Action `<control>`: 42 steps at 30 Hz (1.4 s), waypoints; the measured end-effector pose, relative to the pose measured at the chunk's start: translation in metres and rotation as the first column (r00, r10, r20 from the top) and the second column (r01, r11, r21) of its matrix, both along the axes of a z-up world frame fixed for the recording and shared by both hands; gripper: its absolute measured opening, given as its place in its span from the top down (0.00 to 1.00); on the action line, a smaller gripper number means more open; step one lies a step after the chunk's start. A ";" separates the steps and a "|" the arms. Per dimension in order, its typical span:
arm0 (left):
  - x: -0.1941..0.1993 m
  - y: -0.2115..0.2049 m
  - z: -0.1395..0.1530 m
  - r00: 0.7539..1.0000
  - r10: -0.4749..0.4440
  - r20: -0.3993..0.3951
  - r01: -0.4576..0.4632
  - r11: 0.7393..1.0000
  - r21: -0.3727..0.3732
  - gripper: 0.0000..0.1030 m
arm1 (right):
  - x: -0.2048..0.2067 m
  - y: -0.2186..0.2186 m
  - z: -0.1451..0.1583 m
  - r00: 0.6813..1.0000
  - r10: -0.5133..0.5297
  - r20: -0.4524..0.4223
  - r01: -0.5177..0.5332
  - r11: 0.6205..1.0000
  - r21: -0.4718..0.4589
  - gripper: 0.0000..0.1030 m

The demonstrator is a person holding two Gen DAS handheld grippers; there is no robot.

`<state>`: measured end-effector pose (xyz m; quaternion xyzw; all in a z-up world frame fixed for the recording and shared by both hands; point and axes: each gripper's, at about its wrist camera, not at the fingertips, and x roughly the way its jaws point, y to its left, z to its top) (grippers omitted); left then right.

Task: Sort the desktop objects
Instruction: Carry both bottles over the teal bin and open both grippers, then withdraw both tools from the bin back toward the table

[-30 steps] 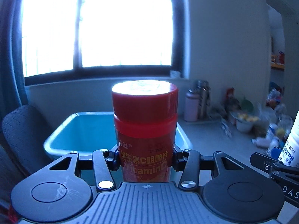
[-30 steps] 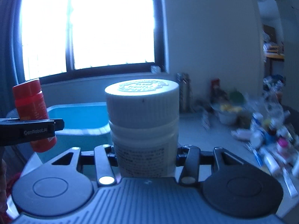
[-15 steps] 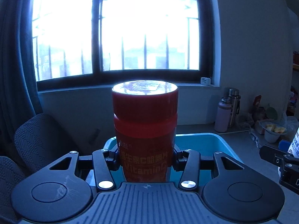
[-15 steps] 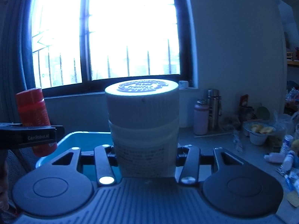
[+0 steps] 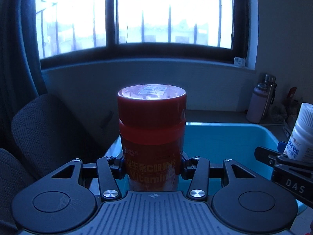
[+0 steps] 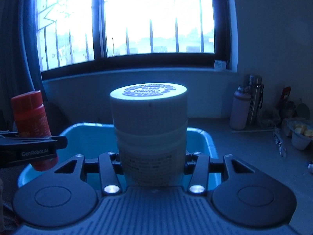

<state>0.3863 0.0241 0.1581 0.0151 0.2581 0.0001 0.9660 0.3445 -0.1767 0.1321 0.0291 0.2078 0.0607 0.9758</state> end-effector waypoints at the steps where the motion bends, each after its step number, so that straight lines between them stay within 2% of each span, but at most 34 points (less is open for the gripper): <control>1: 0.005 -0.001 -0.005 1.000 -0.001 -0.015 0.001 1.000 -0.006 0.52 | 0.005 -0.001 -0.005 1.000 -0.004 -0.017 0.004 1.000 -0.008 0.53; 4: 0.017 -0.002 -0.015 0.999 0.008 -0.054 -0.009 1.000 -0.024 0.52 | 0.015 -0.004 -0.017 0.998 -0.016 -0.066 0.015 1.000 -0.007 0.53; 9: 0.030 -0.009 -0.029 0.991 -0.023 -0.131 0.022 1.000 -0.004 0.52 | 0.022 -0.001 -0.031 0.988 -0.025 -0.152 0.023 1.000 -0.014 0.53; 12: 0.035 -0.007 -0.036 0.986 -0.007 -0.169 0.002 1.000 -0.030 0.50 | 0.024 0.005 -0.032 0.988 -0.027 -0.153 0.022 0.999 -0.034 0.49; 14: 0.035 -0.006 -0.033 0.990 0.004 -0.143 -0.009 0.999 -0.032 0.49 | 0.026 0.007 -0.029 0.987 -0.021 -0.156 0.017 0.999 -0.028 0.43; 16: 0.034 -0.010 -0.029 0.993 0.021 -0.114 -0.019 1.000 0.017 0.38 | 0.027 0.009 -0.026 0.987 -0.024 -0.158 0.019 0.999 -0.034 0.35; 17: 0.033 -0.012 -0.028 0.994 0.025 -0.108 -0.021 0.999 0.037 0.28 | 0.027 0.009 -0.026 0.988 -0.025 -0.151 0.020 0.999 -0.034 0.34; 18: 0.032 -0.012 -0.027 0.995 0.023 -0.100 -0.018 0.999 0.044 0.23 | 0.027 0.008 -0.025 0.989 -0.018 -0.148 0.014 0.999 -0.030 0.32; 21: 0.030 -0.014 -0.025 0.996 0.025 -0.087 -0.020 0.998 0.056 0.18 | 0.028 0.008 -0.024 0.989 0.009 -0.150 -0.012 1.000 -0.018 0.31; 27: 0.024 -0.013 -0.022 0.995 0.044 -0.093 -0.041 0.999 0.036 0.17 | 0.024 0.006 -0.022 0.991 0.026 -0.128 -0.028 0.999 -0.014 0.31; 31: 0.002 -0.008 -0.013 0.998 0.024 -0.050 -0.024 1.000 0.002 0.17 | 0.011 0.001 -0.012 0.996 0.030 -0.084 -0.033 0.999 -0.024 0.30; 32: -0.006 -0.007 -0.010 0.999 0.015 -0.035 -0.015 1.000 -0.005 0.17 | 0.007 0.000 -0.009 0.997 0.026 -0.076 -0.028 0.999 -0.024 0.28; 34: -0.021 -0.006 -0.003 1.000 0.000 -0.018 0.000 1.000 0.005 0.17 | -0.003 -0.002 -0.002 0.998 0.013 -0.055 -0.014 1.000 -0.015 0.19; 38: -0.052 -0.001 0.012 1.000 -0.014 0.006 0.014 1.000 0.028 0.17 | -0.034 -0.001 0.011 1.000 0.022 -0.008 -0.022 1.000 -0.014 0.15; 42: -0.095 0.013 0.028 0.999 -0.020 0.040 0.021 1.000 -0.004 0.17 | -0.085 0.003 0.023 0.999 -0.019 0.030 0.019 1.000 -0.008 0.07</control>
